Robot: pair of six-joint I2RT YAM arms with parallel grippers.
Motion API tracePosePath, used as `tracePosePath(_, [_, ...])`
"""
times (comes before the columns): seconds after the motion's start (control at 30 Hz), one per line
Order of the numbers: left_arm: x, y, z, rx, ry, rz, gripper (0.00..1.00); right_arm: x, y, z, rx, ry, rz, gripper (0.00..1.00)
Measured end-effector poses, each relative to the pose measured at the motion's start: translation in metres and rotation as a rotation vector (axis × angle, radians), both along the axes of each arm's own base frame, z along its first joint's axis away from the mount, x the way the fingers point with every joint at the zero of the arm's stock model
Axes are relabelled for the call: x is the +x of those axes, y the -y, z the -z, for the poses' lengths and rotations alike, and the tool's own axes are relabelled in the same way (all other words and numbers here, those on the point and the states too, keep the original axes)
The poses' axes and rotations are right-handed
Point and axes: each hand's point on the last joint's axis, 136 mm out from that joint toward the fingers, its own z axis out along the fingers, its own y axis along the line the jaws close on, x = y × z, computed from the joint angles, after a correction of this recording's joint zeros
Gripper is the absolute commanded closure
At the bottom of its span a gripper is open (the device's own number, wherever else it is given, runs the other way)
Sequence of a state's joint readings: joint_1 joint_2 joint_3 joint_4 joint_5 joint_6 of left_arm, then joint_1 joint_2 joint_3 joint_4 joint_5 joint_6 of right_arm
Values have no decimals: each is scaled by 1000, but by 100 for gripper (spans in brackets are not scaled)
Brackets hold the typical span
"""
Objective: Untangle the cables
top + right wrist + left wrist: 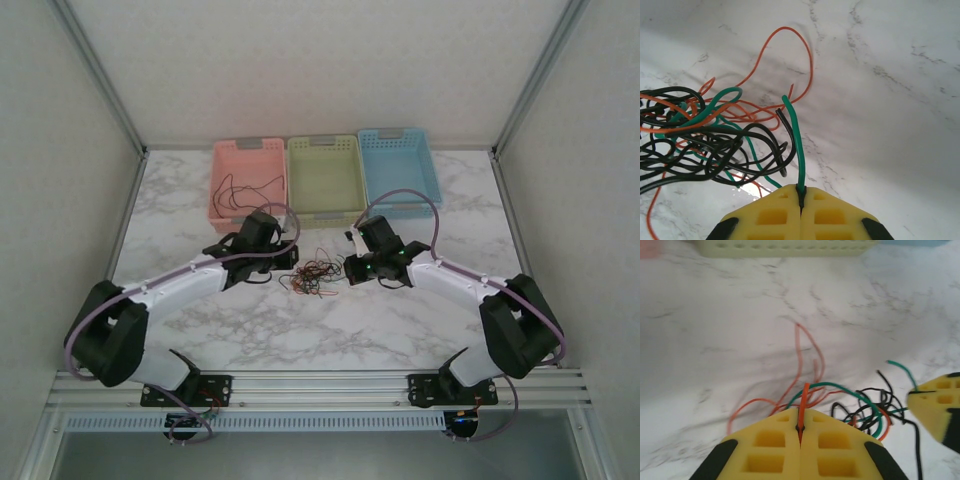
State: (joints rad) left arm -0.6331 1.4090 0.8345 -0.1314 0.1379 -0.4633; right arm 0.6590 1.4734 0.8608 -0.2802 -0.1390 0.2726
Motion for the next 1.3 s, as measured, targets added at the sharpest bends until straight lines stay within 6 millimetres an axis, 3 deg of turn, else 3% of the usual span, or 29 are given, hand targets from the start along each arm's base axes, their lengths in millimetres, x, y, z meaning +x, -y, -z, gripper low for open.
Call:
tracePosePath(0.17, [-4, -34, -29, 62, 66, -98, 100, 6, 13, -1, -53, 42, 47, 100])
tracePosePath(0.33, [-19, -70, -62, 75, 137, -200, 100, 18, 39, 4, -155, 76, 154, 100])
tracePosePath(0.63, [-48, -116, -86, 108, 182, -313, 100, 29, 74, 12, -252, 77, 284, 100])
tracePosePath(0.9, [-61, -140, -91, 136, 189, -390, 100, 30, 88, 14, -283, 69, 336, 100])
tracePosePath(1.3, [-71, -156, -116, 135, 231, -429, 100, 35, 110, 18, -299, 40, 417, 100])
